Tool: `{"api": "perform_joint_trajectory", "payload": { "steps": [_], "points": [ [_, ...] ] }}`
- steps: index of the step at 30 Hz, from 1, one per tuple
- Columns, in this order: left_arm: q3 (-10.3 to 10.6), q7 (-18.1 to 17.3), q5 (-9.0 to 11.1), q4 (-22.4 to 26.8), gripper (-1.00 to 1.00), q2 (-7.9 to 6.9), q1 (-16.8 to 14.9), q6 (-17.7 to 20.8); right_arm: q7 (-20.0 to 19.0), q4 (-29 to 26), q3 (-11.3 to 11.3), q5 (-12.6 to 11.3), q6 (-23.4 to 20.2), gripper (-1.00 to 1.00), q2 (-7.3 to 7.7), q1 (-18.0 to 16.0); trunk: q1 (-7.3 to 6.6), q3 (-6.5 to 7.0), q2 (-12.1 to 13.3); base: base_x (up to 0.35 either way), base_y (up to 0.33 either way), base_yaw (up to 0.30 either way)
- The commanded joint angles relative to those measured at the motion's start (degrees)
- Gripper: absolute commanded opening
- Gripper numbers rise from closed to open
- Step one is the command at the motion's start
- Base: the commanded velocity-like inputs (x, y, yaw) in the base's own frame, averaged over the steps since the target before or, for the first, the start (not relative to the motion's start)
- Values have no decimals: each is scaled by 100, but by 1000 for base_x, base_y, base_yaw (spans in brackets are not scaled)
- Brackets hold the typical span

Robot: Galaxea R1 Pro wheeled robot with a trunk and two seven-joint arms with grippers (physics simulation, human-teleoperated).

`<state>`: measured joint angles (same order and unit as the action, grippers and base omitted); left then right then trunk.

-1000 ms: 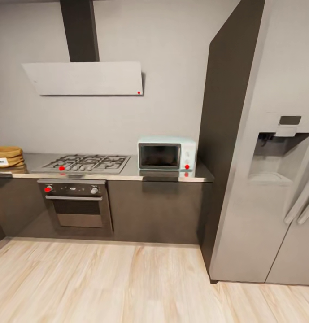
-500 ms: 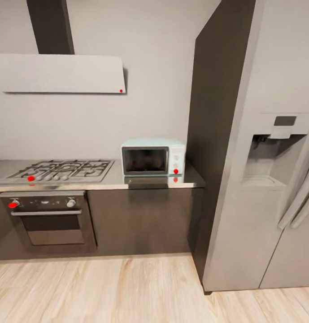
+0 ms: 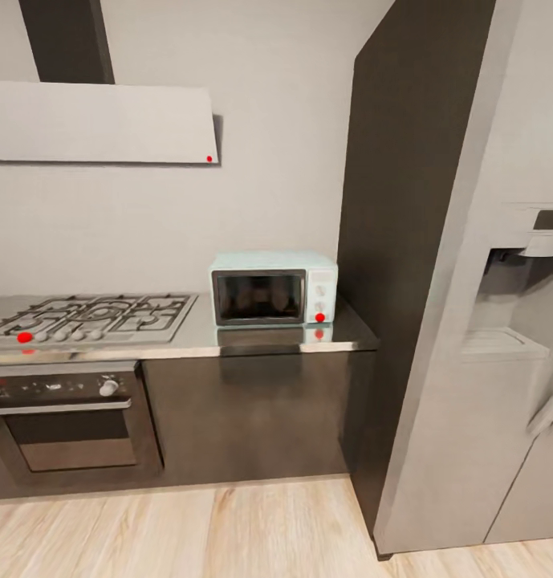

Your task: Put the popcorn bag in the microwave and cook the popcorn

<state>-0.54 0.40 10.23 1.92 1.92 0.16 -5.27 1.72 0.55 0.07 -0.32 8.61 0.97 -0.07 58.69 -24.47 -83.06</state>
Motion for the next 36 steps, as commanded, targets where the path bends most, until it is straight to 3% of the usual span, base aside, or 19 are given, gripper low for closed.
{"api": "perform_joint_trajectory", "payload": {
  "steps": [1,16,26,36],
  "points": [
    [-5,4,31,6,100,2,2,-9,12,6,2,-3,27,100,0,-2,4,-4,-2,310,160,0],
    [-16,12,49,10,100,2,2,-16,6,6,28,58,-3,100,-26,-2,4,-4,-2,95,61,5],
    [-16,11,49,10,100,2,2,-13,6,6,28,59,8,100,-9,-2,4,-35,-2,0,0,235],
    [-14,4,40,10,100,2,2,-18,12,6,28,42,-11,100,-14,-2,4,-39,-2,1,0,23]
  ]
}}
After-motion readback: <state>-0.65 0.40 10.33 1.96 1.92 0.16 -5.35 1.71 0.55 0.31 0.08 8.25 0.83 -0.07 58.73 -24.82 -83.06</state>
